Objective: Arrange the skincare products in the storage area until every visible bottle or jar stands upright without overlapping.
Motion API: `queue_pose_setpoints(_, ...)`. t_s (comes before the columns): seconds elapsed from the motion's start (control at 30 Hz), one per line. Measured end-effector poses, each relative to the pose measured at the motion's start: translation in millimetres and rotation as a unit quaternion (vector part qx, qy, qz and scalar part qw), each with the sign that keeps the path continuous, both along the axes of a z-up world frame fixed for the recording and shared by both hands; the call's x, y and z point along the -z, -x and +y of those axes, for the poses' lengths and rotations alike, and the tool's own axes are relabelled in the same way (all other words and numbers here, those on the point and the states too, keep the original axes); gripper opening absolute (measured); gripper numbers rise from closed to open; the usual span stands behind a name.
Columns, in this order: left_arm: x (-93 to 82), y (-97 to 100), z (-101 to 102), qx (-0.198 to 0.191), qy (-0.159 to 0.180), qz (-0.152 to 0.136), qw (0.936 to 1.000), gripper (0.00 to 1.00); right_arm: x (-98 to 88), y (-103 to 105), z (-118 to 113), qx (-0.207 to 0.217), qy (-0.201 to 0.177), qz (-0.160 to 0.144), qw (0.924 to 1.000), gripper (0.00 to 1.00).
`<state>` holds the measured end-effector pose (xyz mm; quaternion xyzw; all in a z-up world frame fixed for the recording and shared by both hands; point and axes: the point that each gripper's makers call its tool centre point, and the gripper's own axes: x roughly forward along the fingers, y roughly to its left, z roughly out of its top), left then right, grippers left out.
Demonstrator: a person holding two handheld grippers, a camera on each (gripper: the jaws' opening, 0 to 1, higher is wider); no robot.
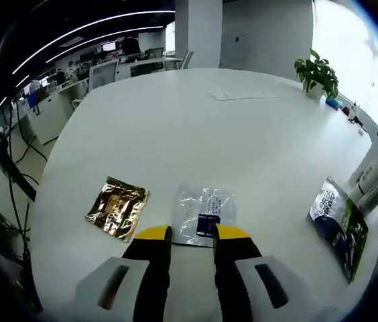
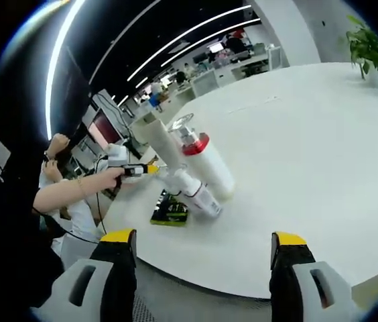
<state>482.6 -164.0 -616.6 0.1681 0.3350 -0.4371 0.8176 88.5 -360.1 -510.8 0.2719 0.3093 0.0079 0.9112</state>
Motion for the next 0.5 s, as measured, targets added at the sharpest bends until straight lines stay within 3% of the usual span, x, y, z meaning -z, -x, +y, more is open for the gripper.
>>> queue_pose_setpoints(0.2, -0.3, -1.1, 0.1, 0.009, -0.006, -0.009, 0.9999, 0.17, 0.7, -0.3, 0.8, -0.001, 0.000, 0.002, 1.0000, 0.85)
queue_pose_setpoints(0.27, -1.1, -1.6, -1.3, 0.014, -0.008, -0.013, 0.9998, 0.11, 0.8, -0.5, 1.0, -0.001, 0.001, 0.002, 1.0000, 0.85)
queue_pose_setpoints(0.3, -1.7, -1.1, -1.5, 0.015, -0.010, -0.013, 0.9997, 0.00, 1.0, -0.5, 1.1, -0.002, 0.001, 0.003, 1.0000, 0.85)
queue_pose_setpoints(0.33, -3.4, -5.8, 1.7, 0.016, -0.026, -0.039, 0.9988, 0.00, 1.1, -0.5, 1.1, -0.002, 0.001, 0.003, 1.0000, 0.85)
queue_pose_setpoints(0.37, -2.6, 0.4, -0.1, 0.023, -0.022, -0.027, 0.9991, 0.00, 1.2, -0.5, 1.1, -0.002, 0.002, 0.004, 1.0000, 0.85)
queue_pose_setpoints(0.5, -1.6, -3.1, 0.6, 0.024, -0.028, -0.030, 0.9989, 0.00, 1.9, -0.4, 0.6, -0.003, 0.002, 0.005, 1.0000, 0.85)
